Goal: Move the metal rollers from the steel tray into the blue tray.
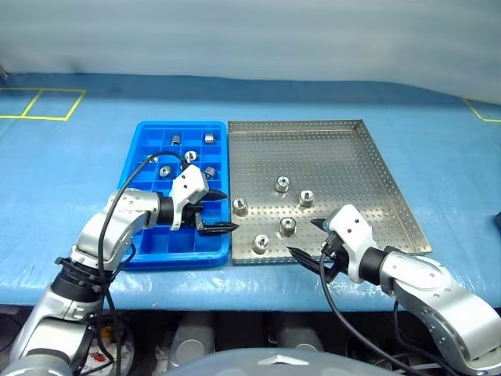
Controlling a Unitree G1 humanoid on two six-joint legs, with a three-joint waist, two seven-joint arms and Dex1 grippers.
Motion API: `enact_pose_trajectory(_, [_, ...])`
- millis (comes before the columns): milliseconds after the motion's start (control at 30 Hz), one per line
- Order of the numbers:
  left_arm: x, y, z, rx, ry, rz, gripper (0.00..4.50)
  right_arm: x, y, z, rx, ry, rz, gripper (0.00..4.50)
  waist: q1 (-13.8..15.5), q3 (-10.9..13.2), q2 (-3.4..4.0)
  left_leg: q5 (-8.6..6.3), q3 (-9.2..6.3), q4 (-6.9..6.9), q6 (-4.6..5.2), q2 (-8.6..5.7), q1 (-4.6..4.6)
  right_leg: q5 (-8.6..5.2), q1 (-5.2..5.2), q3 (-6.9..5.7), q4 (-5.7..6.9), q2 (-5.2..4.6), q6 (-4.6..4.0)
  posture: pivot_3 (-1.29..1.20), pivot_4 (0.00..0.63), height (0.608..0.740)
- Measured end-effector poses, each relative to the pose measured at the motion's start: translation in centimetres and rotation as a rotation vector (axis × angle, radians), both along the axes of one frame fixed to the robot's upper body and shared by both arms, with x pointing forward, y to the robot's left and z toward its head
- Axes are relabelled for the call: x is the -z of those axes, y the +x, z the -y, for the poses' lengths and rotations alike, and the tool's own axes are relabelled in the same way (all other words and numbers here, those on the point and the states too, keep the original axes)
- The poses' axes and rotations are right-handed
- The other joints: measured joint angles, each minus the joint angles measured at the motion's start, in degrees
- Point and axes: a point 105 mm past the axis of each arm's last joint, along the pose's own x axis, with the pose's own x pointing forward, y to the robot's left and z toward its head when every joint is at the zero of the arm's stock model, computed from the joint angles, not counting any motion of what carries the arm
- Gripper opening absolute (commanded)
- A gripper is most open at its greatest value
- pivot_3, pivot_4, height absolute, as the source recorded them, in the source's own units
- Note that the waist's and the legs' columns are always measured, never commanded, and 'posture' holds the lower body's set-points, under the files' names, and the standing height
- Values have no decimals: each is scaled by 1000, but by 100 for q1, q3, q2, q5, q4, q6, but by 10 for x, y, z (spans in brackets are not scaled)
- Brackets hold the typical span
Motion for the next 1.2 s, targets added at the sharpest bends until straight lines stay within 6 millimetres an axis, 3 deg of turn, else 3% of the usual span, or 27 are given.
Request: enact_pose_trajectory(1200, [-5,2,1,9,6,23,4470,-1,-1,0,0,-7,-6,4500,1,0,0,0,1,3,0,-1,0,1,1,0,1,1,1,56,150,740])
